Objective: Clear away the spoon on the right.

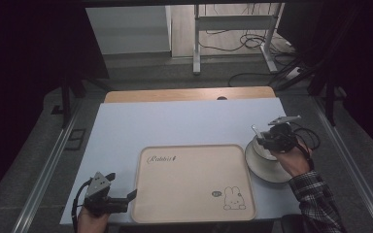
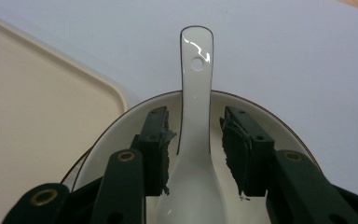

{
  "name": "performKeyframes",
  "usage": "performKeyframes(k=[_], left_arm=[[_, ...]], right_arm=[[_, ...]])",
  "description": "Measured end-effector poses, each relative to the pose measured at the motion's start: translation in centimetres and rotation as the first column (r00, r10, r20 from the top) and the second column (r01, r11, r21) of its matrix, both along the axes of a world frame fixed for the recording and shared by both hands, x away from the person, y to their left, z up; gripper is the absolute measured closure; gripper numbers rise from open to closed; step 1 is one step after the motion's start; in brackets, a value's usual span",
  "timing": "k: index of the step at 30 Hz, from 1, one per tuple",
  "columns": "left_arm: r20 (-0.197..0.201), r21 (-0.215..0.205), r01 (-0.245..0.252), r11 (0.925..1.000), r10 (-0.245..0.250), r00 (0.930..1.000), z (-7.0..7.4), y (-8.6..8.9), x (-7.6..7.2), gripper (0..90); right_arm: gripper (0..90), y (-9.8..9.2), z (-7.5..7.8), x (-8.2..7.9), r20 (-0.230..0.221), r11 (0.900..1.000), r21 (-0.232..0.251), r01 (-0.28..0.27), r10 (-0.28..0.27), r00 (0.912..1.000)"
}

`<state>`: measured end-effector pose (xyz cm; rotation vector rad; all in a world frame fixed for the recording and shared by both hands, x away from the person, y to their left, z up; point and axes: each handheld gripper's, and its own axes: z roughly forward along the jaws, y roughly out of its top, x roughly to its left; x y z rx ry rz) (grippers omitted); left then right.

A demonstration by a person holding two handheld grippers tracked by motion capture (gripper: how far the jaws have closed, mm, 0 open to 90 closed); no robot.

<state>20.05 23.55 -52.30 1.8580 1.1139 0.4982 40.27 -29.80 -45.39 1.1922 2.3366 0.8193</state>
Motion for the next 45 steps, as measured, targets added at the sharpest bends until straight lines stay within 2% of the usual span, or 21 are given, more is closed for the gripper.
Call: performKeyframes(k=[9, 10, 16, 27, 45], left_arm=[[0.000, 0.003, 0.002, 1.0000, -0.002, 1.0000, 0.0, 0.0, 0.0, 0.0], [0.000, 0.002, 0.002, 1.0000, -0.002, 1.0000, 0.0, 0.0, 0.0, 0.0], [0.001, 0.004, 0.003, 1.0000, -0.003, 1.0000, 0.0, 0.0, 0.0, 0.0], [0.003, 0.004, 0.001, 1.0000, -0.001, 1.0000, 0.0, 0.0, 0.0, 0.0], [0.012, 0.006, -0.005, 1.0000, 0.005, 0.9999, 0.1, 0.0, -0.1, 0.0]], right_arm=[[69.1, 0.4, -0.5, 0.8, -0.022, 1.000, -0.015, 0.007, -0.007, 0.9997], [73.9, 0.3, -0.6, 0.9, -0.032, 1.000, -0.011, 0.002, -0.002, 0.9995], [75.1, 0.3, -0.4, 0.8, -0.056, 1.000, 0.015, 0.002, -0.002, 0.9984], [75.4, -0.1, 1.6, 0.1, -0.047, 0.999, 0.039, -0.013, 0.015, 0.9988], [75.5, -0.4, 4.5, -0.8, -0.032, 0.999, 0.042, -0.026, 0.028, 0.9991]])
